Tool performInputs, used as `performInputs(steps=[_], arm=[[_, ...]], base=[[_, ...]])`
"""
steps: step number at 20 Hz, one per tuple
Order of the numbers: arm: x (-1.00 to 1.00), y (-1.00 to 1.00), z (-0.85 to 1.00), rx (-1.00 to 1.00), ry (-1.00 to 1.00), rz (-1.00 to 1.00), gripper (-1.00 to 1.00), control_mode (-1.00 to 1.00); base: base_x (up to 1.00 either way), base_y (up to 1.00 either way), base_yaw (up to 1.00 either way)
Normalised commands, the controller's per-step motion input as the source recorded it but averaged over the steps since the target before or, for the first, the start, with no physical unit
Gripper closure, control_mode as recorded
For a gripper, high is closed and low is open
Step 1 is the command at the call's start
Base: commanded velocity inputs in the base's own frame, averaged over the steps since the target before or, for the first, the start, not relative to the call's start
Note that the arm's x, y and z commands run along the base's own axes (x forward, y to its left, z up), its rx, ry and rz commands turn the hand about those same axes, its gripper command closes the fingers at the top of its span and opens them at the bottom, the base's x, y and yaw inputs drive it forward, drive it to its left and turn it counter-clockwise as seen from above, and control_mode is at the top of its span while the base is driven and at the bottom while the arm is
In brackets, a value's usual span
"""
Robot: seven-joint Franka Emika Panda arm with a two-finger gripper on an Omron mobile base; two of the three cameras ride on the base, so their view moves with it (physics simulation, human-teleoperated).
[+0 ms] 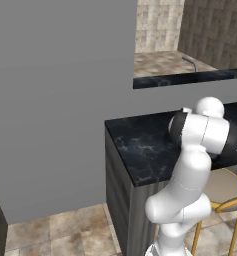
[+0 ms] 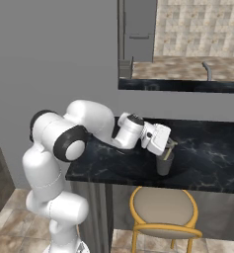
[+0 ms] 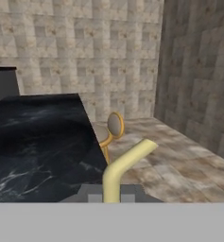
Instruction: Take a straw from the drawer in front and place it inside the glass cup on the dining counter.
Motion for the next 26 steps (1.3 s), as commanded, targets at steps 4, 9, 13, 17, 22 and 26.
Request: performInputs(steps=[4, 9, 13, 17, 22, 26], arm=[[0.00, 0.00, -0.24, 0.00, 0.02, 0.00, 1.00, -1.00], [0.00, 0.00, -0.17, 0.00, 0.01, 0.00, -1.00, -1.00], [0.00, 0.00, -0.01, 0.00, 0.00, 0.00, -1.00, -1.00], [0.00, 0.00, 0.00, 0.00, 0.00, 0.00, -1.00, -1.00], [0.00, 0.06, 0.17, 0.00, 0.00, 0.00, -1.00, -1.00], [0.00, 0.25, 0.44, 0.00, 0.00, 0.00, -1.00, -1.00]], base=[[0.00, 0.00, 0.00], [0.00, 0.00, 0.00], [0.00, 0.00, 0.00], [0.00, 0.00, 0.00], [0.00, 0.00, 0.00], [0.00, 0.00, 0.00]])
